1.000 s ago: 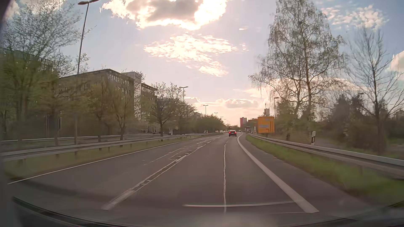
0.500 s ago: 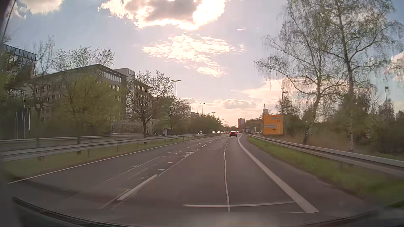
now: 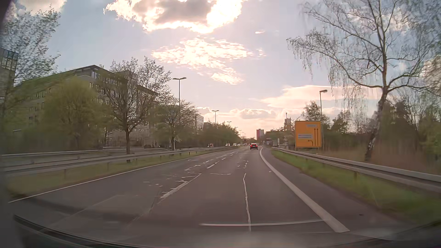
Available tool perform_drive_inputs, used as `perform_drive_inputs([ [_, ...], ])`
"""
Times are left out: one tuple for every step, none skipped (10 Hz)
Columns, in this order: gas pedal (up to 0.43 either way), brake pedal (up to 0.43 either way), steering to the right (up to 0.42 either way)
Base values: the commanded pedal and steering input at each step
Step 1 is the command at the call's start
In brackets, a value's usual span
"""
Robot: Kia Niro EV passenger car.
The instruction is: Follow the waypoints while adhering to traffic rules and regulations
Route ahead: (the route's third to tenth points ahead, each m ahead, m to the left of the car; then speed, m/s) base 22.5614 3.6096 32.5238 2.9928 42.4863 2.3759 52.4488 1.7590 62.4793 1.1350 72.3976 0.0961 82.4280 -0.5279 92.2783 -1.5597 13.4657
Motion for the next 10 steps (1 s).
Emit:
perform_drive_inputs([
  [0.039, 0.0, 0.01],
  [0.02, 0.0, 0.011],
  [0.02, 0.0, 0.011],
  [0.0, 0.0, 0.011],
  [0.0, 0.0, 0.011],
  [0.0, 0.0, 0.011],
  [0.0, 0.0, 0.011],
  [0.0, 0.0, 0.01],
  [0.0, 0.0, 0.01],
  [0.0, 0.0, 0.008],
])
